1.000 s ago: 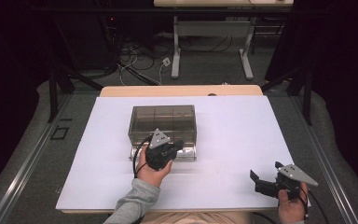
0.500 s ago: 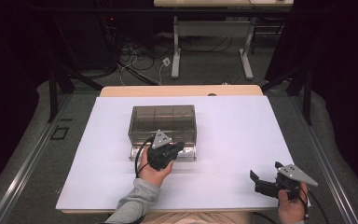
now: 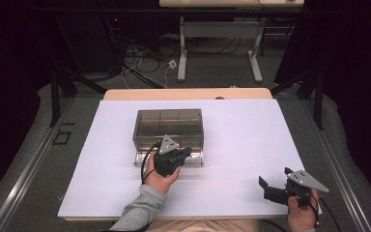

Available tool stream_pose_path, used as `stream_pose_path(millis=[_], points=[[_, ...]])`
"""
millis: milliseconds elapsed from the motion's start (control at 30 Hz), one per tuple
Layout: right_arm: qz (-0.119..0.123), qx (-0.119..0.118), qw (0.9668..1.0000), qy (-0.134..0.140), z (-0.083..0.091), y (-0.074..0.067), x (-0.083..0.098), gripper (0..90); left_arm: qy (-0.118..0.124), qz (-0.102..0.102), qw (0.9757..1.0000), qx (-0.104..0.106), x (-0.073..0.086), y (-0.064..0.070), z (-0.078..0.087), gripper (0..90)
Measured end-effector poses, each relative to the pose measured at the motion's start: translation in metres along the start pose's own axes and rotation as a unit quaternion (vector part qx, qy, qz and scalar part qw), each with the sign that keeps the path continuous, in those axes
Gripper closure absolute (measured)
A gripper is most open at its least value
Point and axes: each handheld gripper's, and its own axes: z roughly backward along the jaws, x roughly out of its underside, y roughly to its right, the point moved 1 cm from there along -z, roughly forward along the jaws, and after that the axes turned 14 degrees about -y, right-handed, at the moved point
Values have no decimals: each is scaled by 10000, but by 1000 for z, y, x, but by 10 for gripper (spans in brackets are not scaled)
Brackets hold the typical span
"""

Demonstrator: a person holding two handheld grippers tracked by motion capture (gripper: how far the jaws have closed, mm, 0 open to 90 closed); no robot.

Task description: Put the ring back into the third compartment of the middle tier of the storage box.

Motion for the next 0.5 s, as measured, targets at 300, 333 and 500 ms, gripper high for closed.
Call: stream_pose_path(millis=[300,333,500], points=[[12,-22,10000,-33,0,0,0,0,-84,31,10000,12,2,-1,-3,876],[20,-20,10000,-32,0,0,0,0,-92,8,10000,-8,2,-1,-3,877],[6,-57,10000,-25,-1,0,0,0,-87,-15,10000,-31,2,-2,-4,876]])
